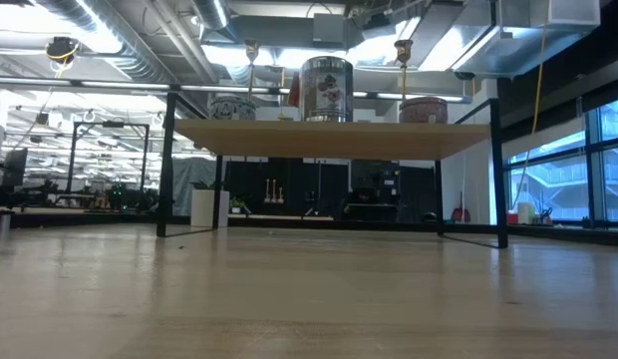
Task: Pick & Place candle stick holders
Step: Put the black candle holder on the shelf
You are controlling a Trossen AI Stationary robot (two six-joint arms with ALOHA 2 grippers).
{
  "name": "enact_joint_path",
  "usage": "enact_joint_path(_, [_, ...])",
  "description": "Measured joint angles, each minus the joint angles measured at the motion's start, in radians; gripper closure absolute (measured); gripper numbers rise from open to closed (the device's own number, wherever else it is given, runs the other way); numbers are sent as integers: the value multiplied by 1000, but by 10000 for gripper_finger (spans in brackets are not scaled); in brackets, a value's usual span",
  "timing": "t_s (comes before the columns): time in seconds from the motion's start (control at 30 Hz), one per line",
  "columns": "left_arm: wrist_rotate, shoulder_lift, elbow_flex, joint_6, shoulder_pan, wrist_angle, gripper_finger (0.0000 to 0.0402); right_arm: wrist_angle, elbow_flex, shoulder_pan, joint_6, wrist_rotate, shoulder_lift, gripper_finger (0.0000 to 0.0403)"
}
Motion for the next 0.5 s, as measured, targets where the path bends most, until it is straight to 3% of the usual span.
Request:
enact_joint_path(0.23, [-15,0,0,-57,3,0,297,0,0,-4,-3,0,0,391])
enact_joint_path(0.5, [-17,0,0,-142,4,-24,360,-2,0,-4,-3,0,0,391])
